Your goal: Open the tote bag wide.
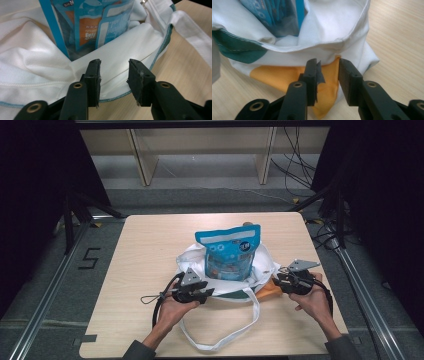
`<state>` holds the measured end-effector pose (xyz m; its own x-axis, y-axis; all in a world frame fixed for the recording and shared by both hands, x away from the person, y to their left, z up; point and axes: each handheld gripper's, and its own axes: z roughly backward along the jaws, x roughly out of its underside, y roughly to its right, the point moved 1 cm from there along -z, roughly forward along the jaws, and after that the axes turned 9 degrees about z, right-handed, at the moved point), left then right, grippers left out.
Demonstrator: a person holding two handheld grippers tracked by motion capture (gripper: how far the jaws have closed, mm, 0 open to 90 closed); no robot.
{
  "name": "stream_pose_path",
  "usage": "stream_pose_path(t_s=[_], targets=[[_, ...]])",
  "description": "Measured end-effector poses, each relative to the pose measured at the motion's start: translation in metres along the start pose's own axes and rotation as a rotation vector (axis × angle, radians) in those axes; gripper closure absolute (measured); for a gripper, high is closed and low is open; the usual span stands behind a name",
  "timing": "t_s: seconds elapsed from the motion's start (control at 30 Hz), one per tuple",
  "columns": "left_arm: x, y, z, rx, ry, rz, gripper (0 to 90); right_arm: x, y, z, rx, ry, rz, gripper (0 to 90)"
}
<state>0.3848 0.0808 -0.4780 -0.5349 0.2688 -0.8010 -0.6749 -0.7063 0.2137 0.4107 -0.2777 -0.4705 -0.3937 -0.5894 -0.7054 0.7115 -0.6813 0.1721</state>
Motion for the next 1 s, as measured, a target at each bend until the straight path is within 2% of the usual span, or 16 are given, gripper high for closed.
stream_pose_path(t_s=[0.07,0.1,0.2,0.23,0.33,0.43,0.47,0.57,0.67,0.7,0.77,0.83,0.87,0.93,0.97,1.0], targets=[[0.000,0.000,0.001,0.000,0.015,0.008,59.4,-0.001,-0.002,0.002,-0.008,0.001,-0.017,66.8],[0.000,-0.002,0.004,0.001,-0.002,-0.009,57.5,-0.001,-0.002,0.003,0.007,0.017,0.000,64.2],[0.002,-0.001,0.005,-0.002,0.017,0.022,55.8,-0.002,-0.005,0.006,-0.002,0.016,-0.027,62.3],[0.001,-0.003,0.007,-0.003,0.006,-0.002,55.0,-0.002,-0.004,0.006,-0.014,0.016,-0.014,61.1],[0.001,-0.002,0.008,0.006,0.031,0.037,50.8,-0.003,-0.007,0.010,-0.009,0.015,-0.016,57.9],[0.002,-0.004,0.014,-0.007,0.009,0.016,47.2,-0.003,-0.010,0.011,-0.008,0.025,-0.018,54.3],[0.003,-0.003,0.016,-0.003,0.013,0.016,46.1,-0.003,-0.013,0.013,-0.013,0.010,-0.043,53.5],[0.005,-0.003,0.022,0.003,0.015,0.021,40.8,-0.002,-0.014,0.014,-0.008,0.033,-0.007,51.7],[0.008,-0.004,0.030,-0.005,0.020,0.020,37.3,0.001,-0.018,0.017,-0.012,0.034,-0.019,50.0],[0.009,-0.004,0.031,-0.002,0.032,0.031,36.7,0.002,-0.021,0.019,-0.022,0.022,-0.045,49.4],[0.012,-0.006,0.036,-0.008,0.023,0.011,35.5,0.004,-0.020,0.019,-0.011,0.027,-0.032,48.4],[0.016,-0.005,0.038,-0.017,0.036,0.031,34.0,0.005,-0.019,0.019,-0.013,0.038,-0.002,47.5],[0.019,-0.004,0.041,-0.022,0.029,0.044,33.5,0.005,-0.023,0.020,-0.016,0.030,-0.038,47.1],[0.022,-0.003,0.045,-0.029,0.030,0.034,33.1,0.005,-0.022,0.021,-0.016,0.037,-0.017,44.8],[0.025,-0.002,0.046,-0.016,0.039,0.054,32.8,0.005,-0.023,0.021,-0.014,0.034,-0.016,43.7],[0.028,-0.001,0.048,-0.027,0.043,0.047,32.3,0.006,-0.026,0.021,-0.014,0.034,-0.037,42.7]])
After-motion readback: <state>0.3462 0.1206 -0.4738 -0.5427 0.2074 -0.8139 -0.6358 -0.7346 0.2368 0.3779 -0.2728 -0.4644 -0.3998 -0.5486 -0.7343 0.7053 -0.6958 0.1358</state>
